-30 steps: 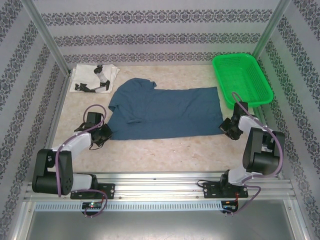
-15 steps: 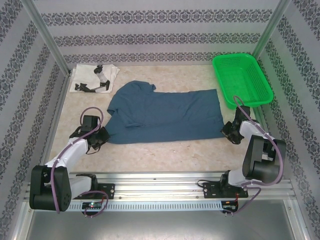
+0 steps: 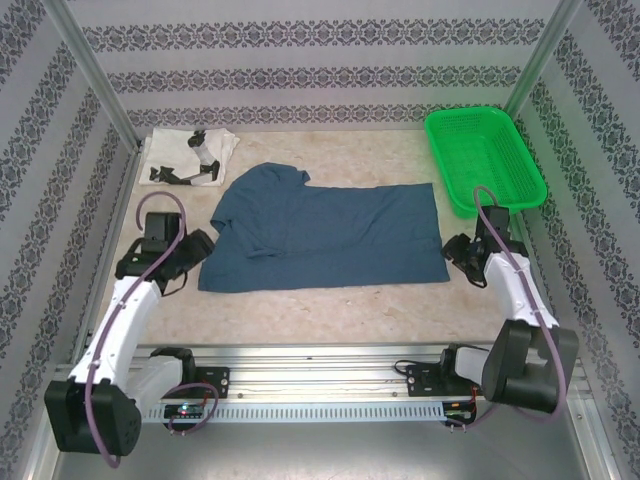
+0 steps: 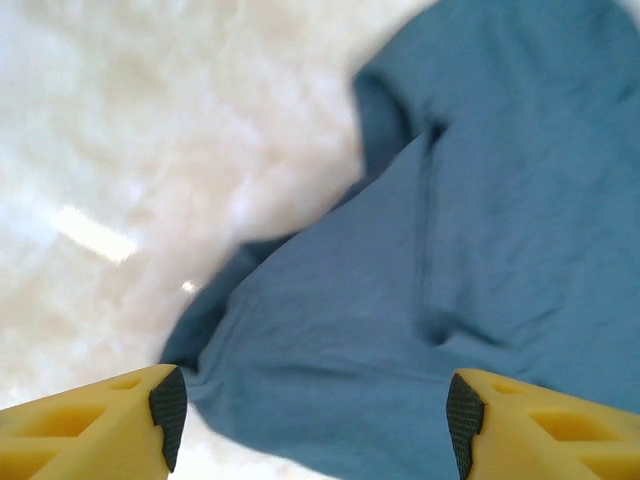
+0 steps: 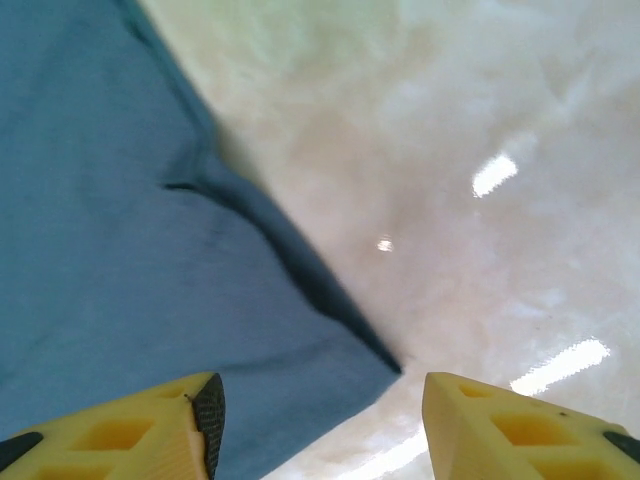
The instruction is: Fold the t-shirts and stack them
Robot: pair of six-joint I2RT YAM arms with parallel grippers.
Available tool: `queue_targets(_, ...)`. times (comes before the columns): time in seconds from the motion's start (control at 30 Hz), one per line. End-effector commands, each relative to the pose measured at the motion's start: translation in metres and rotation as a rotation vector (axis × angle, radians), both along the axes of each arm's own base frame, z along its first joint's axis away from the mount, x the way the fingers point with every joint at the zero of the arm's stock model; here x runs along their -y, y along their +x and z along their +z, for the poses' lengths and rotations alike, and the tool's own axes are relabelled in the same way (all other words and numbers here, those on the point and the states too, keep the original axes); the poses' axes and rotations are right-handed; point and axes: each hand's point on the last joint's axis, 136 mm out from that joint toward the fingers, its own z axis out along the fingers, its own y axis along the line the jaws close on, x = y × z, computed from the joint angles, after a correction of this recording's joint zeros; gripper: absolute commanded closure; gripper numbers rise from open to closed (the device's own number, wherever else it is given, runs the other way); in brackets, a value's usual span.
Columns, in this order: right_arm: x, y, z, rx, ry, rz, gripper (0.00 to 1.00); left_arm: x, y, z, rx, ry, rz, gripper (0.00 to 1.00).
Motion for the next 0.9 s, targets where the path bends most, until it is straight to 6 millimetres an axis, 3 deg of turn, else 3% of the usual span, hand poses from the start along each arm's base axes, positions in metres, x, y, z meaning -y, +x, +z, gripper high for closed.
queue_targets(0.0,-0.024,0.003,0.024,0.045,0.015,0.086,0.41,0.021,-0.001,0.002,-0.061,0.052,-0.112,0.28)
queue_targets(0.17,-0.05,0.009,0.035,0.066,0.032,0.181,0.41,0.081,0.029,-0.026,-0.127,-0.04,-0.273,0.36)
queue_targets(0.27,-0.062,0.011,0.032,0.069,0.038,0.233,0.41,0.103,0.044,-0.035,-0.144,-0.029,-0.333,0.45)
queue_targets(0.4,-0.072,0.01,0.022,0.055,0.053,0.267,0.41,0.116,0.061,-0.061,-0.208,0.034,-0.41,0.58)
queue_targets(0.67,-0.072,0.007,0.018,0.046,0.038,0.283,0.41,0.113,0.073,-0.096,-0.361,0.205,-0.475,0.6)
queue_targets(0.87,-0.073,0.008,0.018,0.053,0.043,0.288,0.41,0.113,0.079,-0.102,-0.388,0.296,-0.515,0.61)
